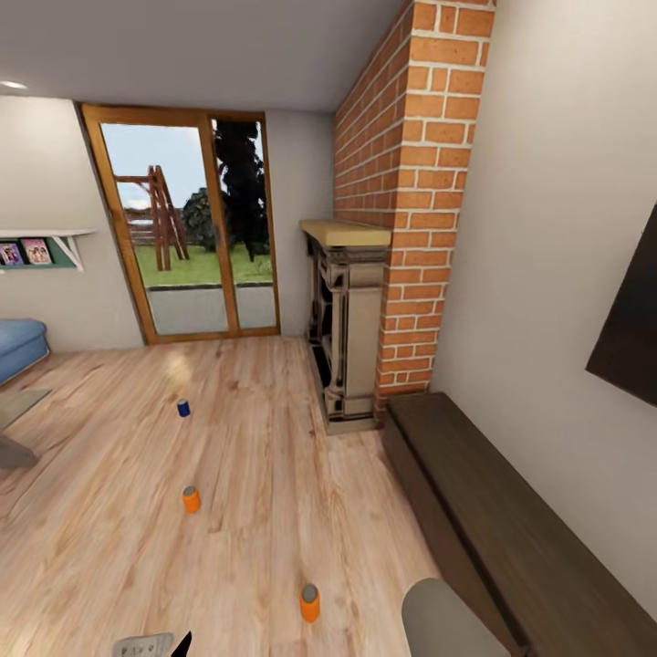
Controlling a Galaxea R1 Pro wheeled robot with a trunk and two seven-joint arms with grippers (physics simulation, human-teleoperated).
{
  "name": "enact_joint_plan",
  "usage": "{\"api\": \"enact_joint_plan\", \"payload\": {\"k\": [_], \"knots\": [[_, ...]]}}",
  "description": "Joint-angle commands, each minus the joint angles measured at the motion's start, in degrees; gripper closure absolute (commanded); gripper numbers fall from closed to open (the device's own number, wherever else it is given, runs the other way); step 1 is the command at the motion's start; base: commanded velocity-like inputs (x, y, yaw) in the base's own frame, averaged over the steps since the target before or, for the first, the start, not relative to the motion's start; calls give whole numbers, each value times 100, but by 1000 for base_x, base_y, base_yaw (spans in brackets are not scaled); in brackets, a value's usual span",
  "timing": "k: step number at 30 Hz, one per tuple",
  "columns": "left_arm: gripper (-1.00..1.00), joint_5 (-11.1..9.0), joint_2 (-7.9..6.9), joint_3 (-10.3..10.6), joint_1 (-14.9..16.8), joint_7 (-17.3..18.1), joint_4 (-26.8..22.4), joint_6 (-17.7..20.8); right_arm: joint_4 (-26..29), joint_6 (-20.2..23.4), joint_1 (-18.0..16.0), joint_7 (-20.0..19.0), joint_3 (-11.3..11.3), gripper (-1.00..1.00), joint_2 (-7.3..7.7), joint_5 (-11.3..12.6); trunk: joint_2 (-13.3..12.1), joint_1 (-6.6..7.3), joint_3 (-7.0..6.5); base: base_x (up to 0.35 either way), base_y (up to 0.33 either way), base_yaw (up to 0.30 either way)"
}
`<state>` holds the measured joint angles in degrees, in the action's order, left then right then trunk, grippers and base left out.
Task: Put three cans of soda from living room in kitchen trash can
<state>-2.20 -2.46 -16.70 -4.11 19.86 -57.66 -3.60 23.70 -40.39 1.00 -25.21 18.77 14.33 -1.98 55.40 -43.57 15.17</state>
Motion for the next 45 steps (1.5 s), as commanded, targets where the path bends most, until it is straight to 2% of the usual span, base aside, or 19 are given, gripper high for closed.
{"api": "enact_joint_plan", "payload": {"k": [1,18,31,45], "knots": [[-100,0,0,0,-1,0,0,0,10,-2,-2,-19,21,100,0,40,0,0,-1,303,0,0],[-100,0,0,0,0,0,0,0,4,3,-5,-19,21,100,0,38,0,0,-1,226,0,0],[-100,-1,-1,0,1,0,0,0,3,-3,-7,-19,15,100,0,32,0,0,-1,27,-1,0],[-100,0,0,0,1,0,0,4,-44,-2,-13,-19,13,100,0,31,0,0,-1,1,-222,0]]}}
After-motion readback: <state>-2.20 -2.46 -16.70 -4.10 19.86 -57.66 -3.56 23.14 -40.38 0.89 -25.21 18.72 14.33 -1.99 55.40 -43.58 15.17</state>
